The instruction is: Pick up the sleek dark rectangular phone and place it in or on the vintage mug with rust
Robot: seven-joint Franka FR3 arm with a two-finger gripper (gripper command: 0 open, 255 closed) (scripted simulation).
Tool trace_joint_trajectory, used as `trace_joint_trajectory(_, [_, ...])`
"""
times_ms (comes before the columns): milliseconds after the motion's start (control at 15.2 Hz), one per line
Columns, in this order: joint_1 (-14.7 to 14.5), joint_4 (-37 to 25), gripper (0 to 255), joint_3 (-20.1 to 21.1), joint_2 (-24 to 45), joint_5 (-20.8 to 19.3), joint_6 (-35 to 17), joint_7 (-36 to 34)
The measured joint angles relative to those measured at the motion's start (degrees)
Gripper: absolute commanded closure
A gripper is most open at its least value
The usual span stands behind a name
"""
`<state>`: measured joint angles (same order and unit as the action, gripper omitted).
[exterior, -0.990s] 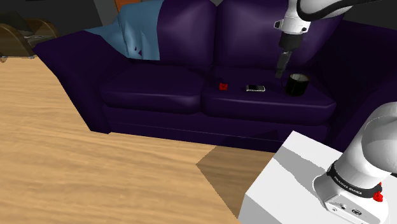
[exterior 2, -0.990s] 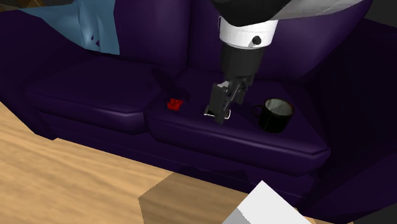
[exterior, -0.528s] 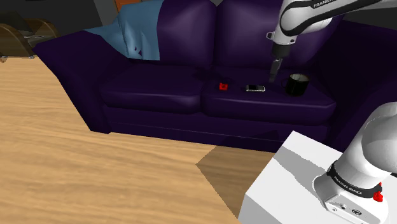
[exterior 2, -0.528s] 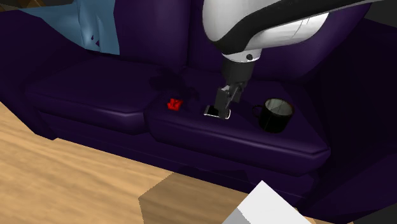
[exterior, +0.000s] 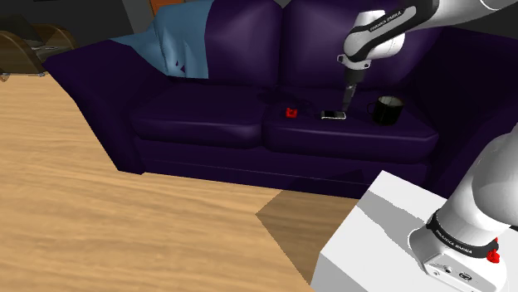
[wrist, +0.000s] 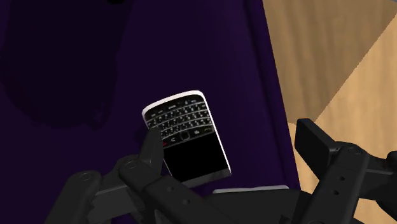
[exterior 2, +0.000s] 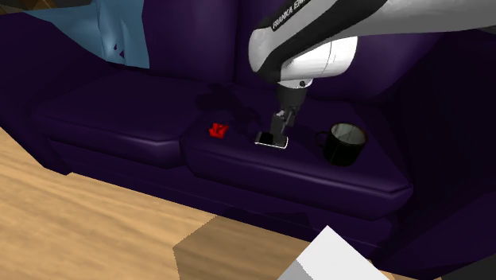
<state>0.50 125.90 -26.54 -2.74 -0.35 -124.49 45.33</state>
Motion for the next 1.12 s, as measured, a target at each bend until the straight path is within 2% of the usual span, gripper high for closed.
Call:
trace_joint_trajectory(330, [1.29, -4.33, 0, -1.00, 9.15, 5.13, -3.84, 6.94])
trace_joint_trajectory(726, [1.69, -3.31, 0, -0.57, 12.38, 7.29, -7.70, 8.54])
trace_joint_trajectory(1122, [1.81, -2.97, 0, -0.53, 12.78, 7.61, -8.40, 8.87])
